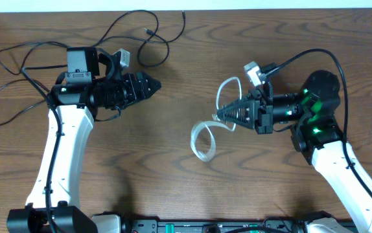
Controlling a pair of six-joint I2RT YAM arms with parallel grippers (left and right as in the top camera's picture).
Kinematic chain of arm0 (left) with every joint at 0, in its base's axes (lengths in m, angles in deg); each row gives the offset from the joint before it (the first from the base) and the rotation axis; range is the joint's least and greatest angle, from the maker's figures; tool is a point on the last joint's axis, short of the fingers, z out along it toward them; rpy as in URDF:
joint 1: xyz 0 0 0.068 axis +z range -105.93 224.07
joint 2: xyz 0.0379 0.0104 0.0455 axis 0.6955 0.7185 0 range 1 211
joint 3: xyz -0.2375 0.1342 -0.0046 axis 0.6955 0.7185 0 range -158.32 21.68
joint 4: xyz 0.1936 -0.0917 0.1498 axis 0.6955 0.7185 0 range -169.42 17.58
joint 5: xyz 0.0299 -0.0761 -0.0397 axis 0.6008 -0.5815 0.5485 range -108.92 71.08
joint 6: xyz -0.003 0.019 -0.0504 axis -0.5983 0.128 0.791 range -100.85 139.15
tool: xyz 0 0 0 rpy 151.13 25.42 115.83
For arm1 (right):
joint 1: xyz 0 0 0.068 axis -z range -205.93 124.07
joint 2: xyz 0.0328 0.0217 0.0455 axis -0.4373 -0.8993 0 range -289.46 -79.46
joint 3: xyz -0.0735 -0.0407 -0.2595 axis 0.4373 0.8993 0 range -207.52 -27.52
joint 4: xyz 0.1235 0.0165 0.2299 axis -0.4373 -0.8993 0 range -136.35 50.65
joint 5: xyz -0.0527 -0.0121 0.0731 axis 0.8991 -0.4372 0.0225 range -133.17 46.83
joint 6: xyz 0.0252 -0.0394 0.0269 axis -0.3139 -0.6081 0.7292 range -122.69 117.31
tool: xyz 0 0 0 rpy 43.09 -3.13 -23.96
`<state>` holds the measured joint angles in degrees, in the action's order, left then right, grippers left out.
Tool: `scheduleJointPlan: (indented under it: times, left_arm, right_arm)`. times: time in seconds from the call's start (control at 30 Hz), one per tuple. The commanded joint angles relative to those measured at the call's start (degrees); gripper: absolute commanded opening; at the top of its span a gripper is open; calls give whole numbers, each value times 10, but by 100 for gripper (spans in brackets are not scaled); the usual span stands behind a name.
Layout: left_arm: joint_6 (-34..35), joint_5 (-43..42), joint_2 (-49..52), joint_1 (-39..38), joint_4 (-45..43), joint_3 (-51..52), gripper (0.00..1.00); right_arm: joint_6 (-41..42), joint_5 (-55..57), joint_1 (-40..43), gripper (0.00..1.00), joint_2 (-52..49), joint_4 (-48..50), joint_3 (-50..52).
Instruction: Untangle cables
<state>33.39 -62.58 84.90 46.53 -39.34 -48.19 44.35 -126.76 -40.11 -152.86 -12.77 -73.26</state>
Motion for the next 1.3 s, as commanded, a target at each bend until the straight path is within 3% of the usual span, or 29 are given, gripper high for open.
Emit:
scheduleJointPlan:
  times: [0.0,0.17,0.33,0.5,0.6,0.67,0.7,0.73,0.9,1.07,1.27]
  left_arm:
    - [31,-16,3,-2,-5,4,77]
    - [35,-15,3,-2,-5,4,77]
    - [35,-5,3,-2,-5,4,77]
    - [35,-1,3,-2,-5,4,77]
    - [35,22,3,-2,-5,4,77]
    - [35,25,3,-2,-5,4,77]
    - [35,25,3,-2,-5,4,77]
    - [35,25,3,-2,-5,4,77]
    - [35,25,3,-2,-4,4,77]
    - [35,25,3,-25,-2,4,77]
    - [33,67,12,-103,4,4,77]
  right_arm:
    - [-14,-57,-2,2,-12,-16,-1]
    - [-16,92,-2,1,-45,-90,-1]
    - [-91,438,-31,2,-57,-328,-1]
    - [-132,565,-72,2,-57,-450,-20]
    - [-173,647,-100,2,-57,-574,-79]
    - [-191,702,-119,13,-57,-643,-122]
    - [-199,721,-128,28,-57,-670,-139]
    - [-216,743,-143,36,-57,-711,-167]
    - [-229,745,-156,57,-58,-744,-183]
    - [-222,745,-142,70,-59,-748,-186]
    - [-219,742,-29,99,-59,-775,-227]
